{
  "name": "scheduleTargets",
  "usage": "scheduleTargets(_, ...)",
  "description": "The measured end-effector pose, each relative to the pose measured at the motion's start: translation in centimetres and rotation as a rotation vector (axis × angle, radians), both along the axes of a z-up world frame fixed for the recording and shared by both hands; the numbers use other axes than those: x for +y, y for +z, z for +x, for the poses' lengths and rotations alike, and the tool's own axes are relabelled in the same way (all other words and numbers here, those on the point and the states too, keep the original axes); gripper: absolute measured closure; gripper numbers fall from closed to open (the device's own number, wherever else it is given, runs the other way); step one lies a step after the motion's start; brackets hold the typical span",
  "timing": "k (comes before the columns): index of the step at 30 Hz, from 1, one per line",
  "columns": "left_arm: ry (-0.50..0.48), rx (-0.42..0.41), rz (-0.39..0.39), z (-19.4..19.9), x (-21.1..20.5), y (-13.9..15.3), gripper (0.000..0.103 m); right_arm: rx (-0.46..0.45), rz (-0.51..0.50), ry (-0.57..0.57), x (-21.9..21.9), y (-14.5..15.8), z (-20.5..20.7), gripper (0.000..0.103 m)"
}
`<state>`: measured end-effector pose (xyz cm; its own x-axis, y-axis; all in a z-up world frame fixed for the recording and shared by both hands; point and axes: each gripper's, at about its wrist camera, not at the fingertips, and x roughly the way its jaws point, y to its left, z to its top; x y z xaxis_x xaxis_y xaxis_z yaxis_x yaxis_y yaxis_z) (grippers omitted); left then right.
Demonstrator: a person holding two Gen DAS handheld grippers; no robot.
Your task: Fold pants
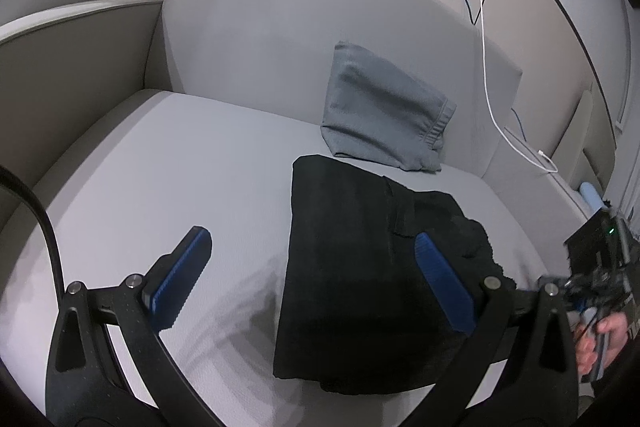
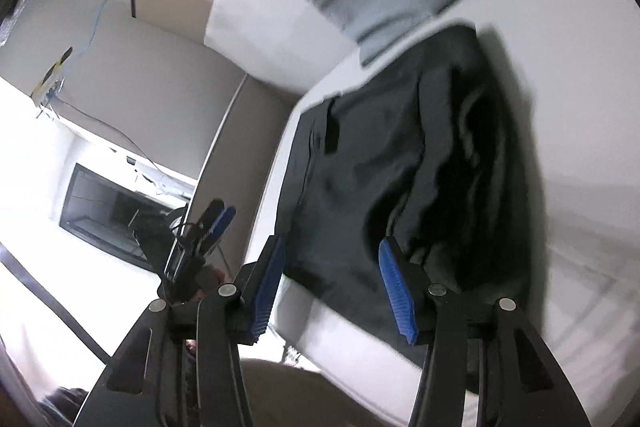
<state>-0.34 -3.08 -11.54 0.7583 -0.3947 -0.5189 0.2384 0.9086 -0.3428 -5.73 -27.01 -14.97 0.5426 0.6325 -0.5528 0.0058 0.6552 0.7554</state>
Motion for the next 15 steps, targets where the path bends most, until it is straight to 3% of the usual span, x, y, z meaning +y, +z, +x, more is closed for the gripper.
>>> scheduleTargets(4, 0.009, -0.005, -0.013, -0.3, 0.4, 0.2, 0.001, 0.087, -0.022, -0.060, -0.6, -1.8, 0.3, 0.052)
scheduleTargets(6, 0.010, -0.003, -0.020, -0.2, 0.5, 0.2, 0.001, 0.095, 0.016, -0.087, -1.2, -2.2, 0.4, 0.052)
scheduleTargets(12, 0.008, 0.002, -0.015, -0.3, 0.3, 0.2, 0.001, 0.102, 0.007, -0.137, -1.5, -2.4, 2.0, 0.052)
scheduleTargets(13, 0.008, 0.002, -0.015, -0.3, 0.3, 0.2, 0.001, 0.095, -0.002, -0.139, -1.4, -2.4, 2.4, 0.057)
scheduleTargets(15, 0.011, 0.001, -0.013, -0.3, 0.2, 0.2, 0.001, 0.043, -0.073, -0.118, -0.4, -1.8, 2.9, 0.078)
